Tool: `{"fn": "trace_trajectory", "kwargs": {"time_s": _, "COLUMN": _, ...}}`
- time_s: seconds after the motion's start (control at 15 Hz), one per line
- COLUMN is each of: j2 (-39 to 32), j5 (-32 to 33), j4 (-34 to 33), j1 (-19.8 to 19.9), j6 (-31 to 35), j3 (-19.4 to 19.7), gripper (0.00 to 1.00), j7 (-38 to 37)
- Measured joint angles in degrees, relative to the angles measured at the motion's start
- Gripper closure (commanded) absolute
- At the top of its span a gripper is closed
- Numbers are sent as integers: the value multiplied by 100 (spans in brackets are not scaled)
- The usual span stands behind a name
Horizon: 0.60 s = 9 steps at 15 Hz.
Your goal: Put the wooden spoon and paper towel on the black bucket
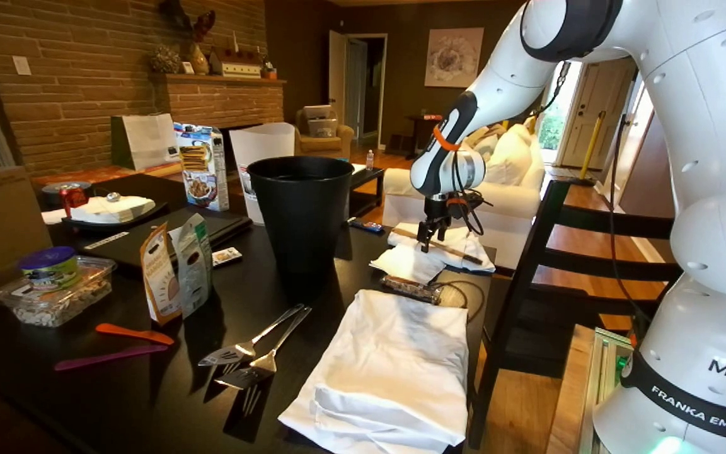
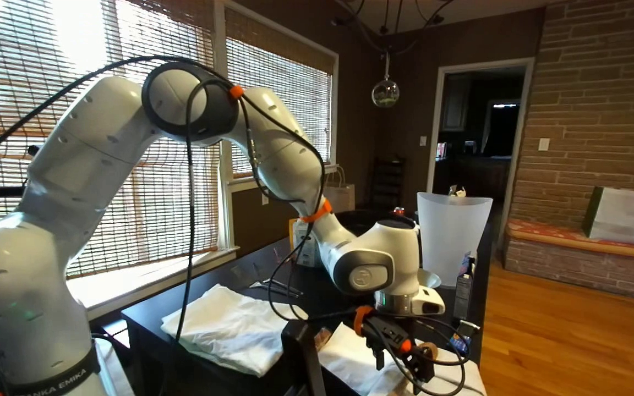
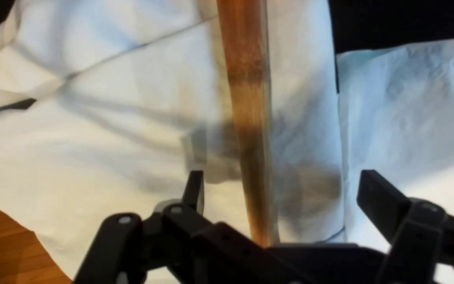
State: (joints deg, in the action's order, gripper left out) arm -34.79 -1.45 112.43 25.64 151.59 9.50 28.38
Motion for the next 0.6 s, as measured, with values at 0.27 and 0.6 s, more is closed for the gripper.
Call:
{"fn": "trace_trajectory", "kwargs": {"time_s": 0.27, "j2": -152, "j5": -32, "j4": -338, "j1": 172, "j6": -293, "j3": -147, "gripper": 58, "j7": -9}}
{"fn": "trace_trajectory", "kwargs": {"time_s": 0.6, "j2": -160, "j5": -49, "j4": -565, "j1": 222, "j6": -562, "j3": -232, "gripper": 92, "j7": -23}}
